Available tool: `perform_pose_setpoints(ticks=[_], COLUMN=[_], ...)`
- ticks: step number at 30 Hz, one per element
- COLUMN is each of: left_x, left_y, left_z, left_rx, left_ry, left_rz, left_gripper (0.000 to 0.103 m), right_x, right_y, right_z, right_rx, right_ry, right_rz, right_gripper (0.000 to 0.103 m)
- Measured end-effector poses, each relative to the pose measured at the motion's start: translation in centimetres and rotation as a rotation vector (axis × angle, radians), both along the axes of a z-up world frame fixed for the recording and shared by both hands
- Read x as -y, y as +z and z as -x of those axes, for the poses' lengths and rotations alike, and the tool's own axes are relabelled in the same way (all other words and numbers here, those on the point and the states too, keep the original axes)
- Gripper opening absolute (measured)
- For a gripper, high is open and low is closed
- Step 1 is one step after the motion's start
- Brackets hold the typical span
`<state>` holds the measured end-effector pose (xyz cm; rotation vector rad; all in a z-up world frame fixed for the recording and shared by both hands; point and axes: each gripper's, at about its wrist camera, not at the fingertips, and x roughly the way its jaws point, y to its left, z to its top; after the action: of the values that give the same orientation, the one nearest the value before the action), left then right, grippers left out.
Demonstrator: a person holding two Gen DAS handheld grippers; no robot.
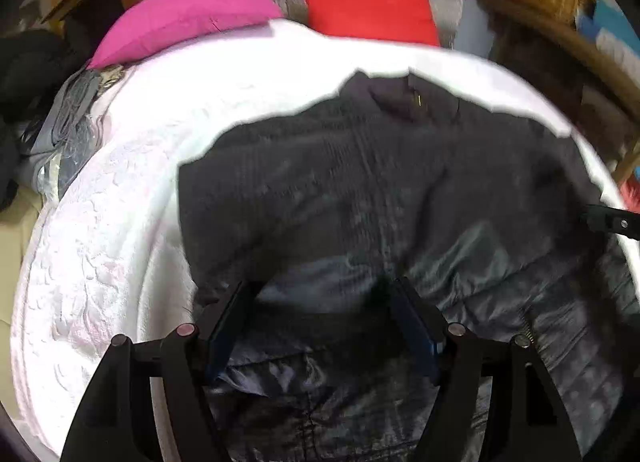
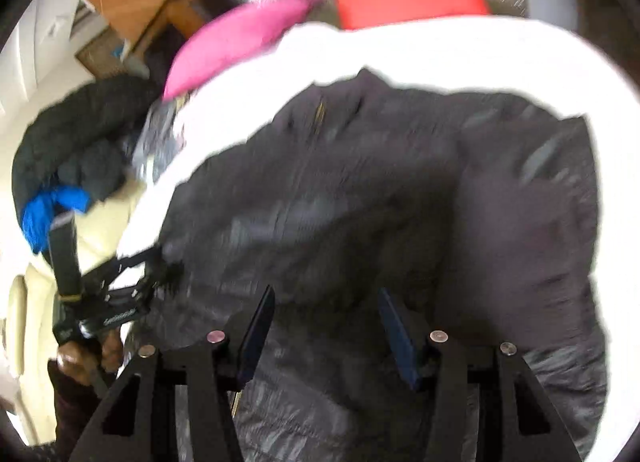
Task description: Fold large clothes
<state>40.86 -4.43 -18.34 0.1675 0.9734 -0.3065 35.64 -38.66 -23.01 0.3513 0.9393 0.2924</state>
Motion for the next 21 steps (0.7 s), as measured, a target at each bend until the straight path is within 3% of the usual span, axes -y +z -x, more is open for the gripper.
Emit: perform_pose_setpoints(ticks=[4,8,12,17,21], left_x=[-2.5,-3.3,-3.1,-3.1,-2.6], left_y=[0.9,-1.6,-2.8,-0.5,0.5], left_z=[-1.3,-2.7,-3.5,-2.0,-1.9], left_rx=[0.036,-0.057,-0.110,-0.035,0.005], left_ry=[0.102,0.148,0.146,0.140,0.125], left_rz=[-0.001,-0.038,-0.025,0.022,0.025], left_gripper=[0.073,0.073,0.074,0.074,0.074], right_x=[4.3,7.0,6.0,4.5,2.3], right_y=[0.8,-1.3,-1.9,-0.5,0.1], right_z=[-0.3,-1.3,-1.7,-0.9,-0.6], right_rx=[0.033,-0.076,-0.100,-0.040,0.006], right_ry=[-0.185,-0.270,-0.255,-0.185,-0.099], right_rz=[-0.032,-0.064,-0.026,-0.086,-0.070], right_gripper=[0.058,0.058,0.058,0.058,0.058])
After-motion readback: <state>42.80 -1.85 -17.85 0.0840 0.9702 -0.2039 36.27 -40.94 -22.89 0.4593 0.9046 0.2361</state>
